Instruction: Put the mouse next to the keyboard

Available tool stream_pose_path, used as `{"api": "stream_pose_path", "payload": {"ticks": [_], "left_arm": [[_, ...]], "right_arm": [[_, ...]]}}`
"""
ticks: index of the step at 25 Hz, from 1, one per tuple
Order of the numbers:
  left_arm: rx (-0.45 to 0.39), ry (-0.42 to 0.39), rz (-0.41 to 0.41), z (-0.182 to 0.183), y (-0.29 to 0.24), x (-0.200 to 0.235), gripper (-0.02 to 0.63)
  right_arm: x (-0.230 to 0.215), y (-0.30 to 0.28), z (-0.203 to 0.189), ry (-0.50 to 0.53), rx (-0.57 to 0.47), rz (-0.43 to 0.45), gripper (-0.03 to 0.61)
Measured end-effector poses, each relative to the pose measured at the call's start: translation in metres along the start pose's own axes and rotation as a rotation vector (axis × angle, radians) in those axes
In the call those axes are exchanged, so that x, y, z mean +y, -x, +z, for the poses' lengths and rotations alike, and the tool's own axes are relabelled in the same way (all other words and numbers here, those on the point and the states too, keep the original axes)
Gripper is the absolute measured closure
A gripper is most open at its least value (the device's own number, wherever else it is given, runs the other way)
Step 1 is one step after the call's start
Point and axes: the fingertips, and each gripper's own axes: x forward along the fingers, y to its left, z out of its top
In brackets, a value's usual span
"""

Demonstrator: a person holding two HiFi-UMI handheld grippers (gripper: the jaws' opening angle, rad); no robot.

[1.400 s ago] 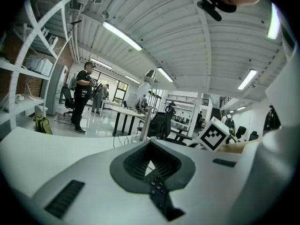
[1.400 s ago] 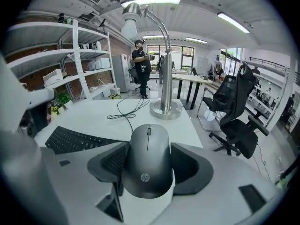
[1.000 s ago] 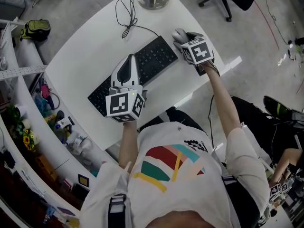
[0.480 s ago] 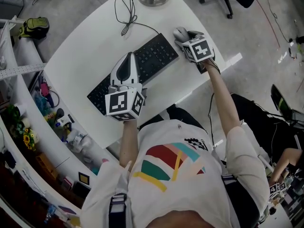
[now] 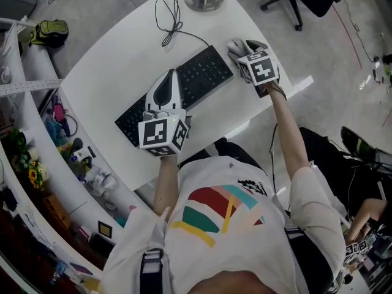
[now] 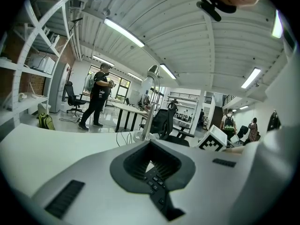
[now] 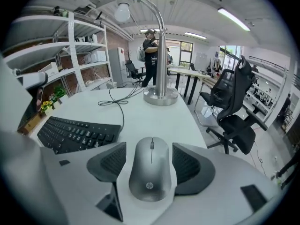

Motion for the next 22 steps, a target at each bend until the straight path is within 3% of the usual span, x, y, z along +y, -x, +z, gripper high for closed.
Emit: {"api": "stream_pose_path", "payload": {"ticks": [4, 11, 12, 14, 18, 22], "left_arm": [[-0.032, -0.003, 0.022, 0.012, 0.008, 0.008, 0.572], [-0.128, -0.011, 0.079, 0.046, 0.036, 0.020, 0.572], [-0.145, -0.013, 0.088, 0.053, 0.042, 0.022, 0.572], [-0.180, -0.020, 0.106, 0.067, 0.056, 0.026, 0.572], [-0.261, -0.040, 0.154, 0.097, 0.091, 0.034, 0.572], [-0.336, -0.064, 0.214, 0.123, 0.130, 0.040, 0.572]], "right_arm": [[0.010, 0.025, 0.046, 0.023, -0.112, 0.006, 0.275], [0.063, 0.086, 0.138, 0.038, -0.363, 0.130, 0.277], [0.071, 0.097, 0.150, 0.045, -0.402, 0.122, 0.341], [0.089, 0.123, 0.174, 0.069, -0.492, 0.106, 0.552], [0.142, 0.175, 0.212, 0.115, -0.660, 0.191, 0.566], [0.191, 0.212, 0.225, 0.134, -0.760, 0.283, 0.566]]}}
